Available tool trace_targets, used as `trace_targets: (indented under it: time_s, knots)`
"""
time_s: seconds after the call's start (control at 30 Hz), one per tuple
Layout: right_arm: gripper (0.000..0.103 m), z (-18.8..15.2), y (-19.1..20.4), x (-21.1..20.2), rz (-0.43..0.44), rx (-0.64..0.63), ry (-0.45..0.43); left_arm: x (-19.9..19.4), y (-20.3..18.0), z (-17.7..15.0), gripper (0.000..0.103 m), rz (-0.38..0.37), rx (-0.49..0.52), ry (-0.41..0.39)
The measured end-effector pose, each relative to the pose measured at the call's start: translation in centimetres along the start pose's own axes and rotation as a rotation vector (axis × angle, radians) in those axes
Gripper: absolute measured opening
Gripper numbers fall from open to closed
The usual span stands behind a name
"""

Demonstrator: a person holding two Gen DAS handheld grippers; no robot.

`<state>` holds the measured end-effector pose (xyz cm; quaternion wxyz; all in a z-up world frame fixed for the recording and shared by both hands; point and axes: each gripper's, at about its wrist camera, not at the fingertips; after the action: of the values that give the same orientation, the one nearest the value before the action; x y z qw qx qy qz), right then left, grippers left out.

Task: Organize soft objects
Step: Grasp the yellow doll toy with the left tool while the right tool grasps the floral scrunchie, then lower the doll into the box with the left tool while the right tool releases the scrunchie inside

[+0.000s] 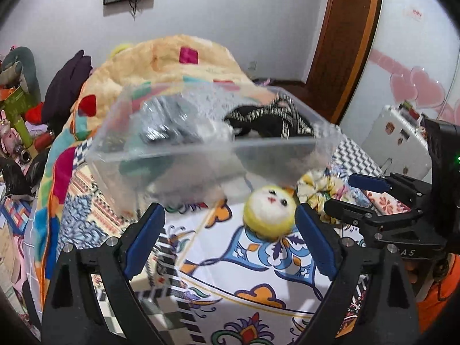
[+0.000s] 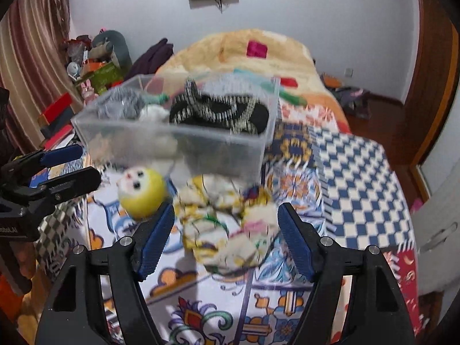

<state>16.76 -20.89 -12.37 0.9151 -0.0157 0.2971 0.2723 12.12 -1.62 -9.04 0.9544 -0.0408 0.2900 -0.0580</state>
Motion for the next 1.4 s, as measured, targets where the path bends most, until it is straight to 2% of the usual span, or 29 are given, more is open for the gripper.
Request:
trace_targets:
  time_s: [0.13,0.23,0.47,0.6,0.83,1.0,1.4]
  knots:
    - [0.071,-0.8,-0.4,0.5,0.004,0.018,0.029,0.9,-1.1,-0.4,0.092,-0.024,-0.006,0.042]
    - [0.069,-1.4,-0.5,0.6,0.006,0.028,0.044,1.5,-2.2,-0.4,0.083,-0.027,0.007,0.059]
    - [0.031,-1.9,-1.1,-0.1,0.001,0.055,0.030,2.8,-3.9,-0.7,0.045,-0.048,0.037,0.104]
    - [0.022,-1.9,-1.5,-0.7,0.007,0.072,0.014,2.5,-4.1,-0.8,0.043,-0.049,0.053,0.086]
    - [0.021,-1.6,-1.0,-2.9,0.028,0.045,-0.040,1.3,-2.8,-0.9,0.043,-0.071,0.019,0.053]
    - [0.021,-1.0,0.0,-4.7,0.034,0.021,-0.085,-0.4,-2.4,-0.3,0.043,-0.064,0.018,0.000]
    - [0.021,3.8,1.4,-6.6,0.039,-0.022,-0.223,-4.1,-0.5,3.7,0.043,-0.024,0.027,-0.166]
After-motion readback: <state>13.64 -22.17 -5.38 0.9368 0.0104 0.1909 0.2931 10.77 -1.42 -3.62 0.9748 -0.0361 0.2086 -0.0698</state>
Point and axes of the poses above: each gripper's, at about its wrist camera, not at the fingertips, and x roughly the way its jaws point, y to its left, z to its top, and after that the axes turned 13 degrees about -y, right-handed
